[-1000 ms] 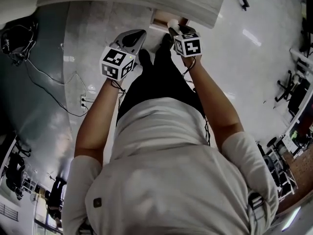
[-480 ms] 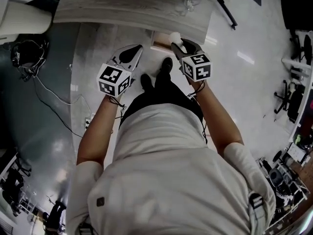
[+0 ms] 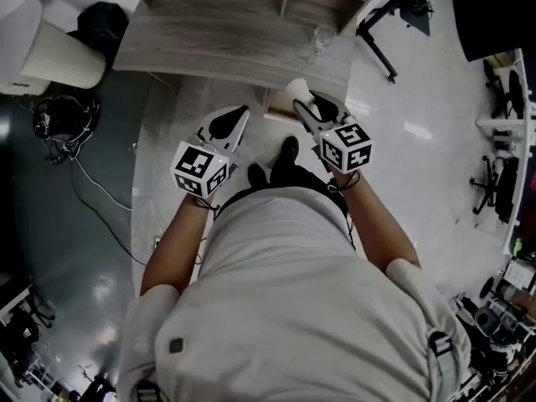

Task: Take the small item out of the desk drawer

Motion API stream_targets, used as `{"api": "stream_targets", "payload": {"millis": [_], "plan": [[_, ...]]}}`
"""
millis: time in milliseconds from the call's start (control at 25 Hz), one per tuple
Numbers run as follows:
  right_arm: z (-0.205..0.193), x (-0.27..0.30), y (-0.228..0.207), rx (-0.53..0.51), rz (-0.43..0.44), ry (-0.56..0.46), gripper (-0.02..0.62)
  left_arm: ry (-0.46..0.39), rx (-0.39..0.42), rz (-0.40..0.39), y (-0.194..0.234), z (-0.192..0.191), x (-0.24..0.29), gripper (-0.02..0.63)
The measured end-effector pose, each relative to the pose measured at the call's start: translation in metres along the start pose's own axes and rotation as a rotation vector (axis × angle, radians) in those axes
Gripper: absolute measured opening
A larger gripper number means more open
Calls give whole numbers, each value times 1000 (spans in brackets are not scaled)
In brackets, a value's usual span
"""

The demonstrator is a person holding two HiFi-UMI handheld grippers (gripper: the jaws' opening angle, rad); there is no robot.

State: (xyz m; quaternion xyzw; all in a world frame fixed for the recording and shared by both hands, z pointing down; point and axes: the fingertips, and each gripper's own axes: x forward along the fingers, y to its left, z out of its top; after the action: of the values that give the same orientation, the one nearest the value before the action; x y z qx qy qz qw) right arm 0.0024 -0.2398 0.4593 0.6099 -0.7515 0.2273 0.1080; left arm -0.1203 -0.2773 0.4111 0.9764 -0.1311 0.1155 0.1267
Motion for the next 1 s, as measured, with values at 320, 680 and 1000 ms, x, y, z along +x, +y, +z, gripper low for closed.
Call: {"api": "stream_targets", "payload": {"millis": [320,680,1000], "plan": [[39,-28,27,-30,18,-99,162,-61,32,-13,-9,27,-24,15],[48,-50,21,-63,61,-114,163,-75,48,-19,-30,44,-12,15],[49,-96,-6,-95,136,-116,163,-78,39,25,-80,52,22,15]]}}
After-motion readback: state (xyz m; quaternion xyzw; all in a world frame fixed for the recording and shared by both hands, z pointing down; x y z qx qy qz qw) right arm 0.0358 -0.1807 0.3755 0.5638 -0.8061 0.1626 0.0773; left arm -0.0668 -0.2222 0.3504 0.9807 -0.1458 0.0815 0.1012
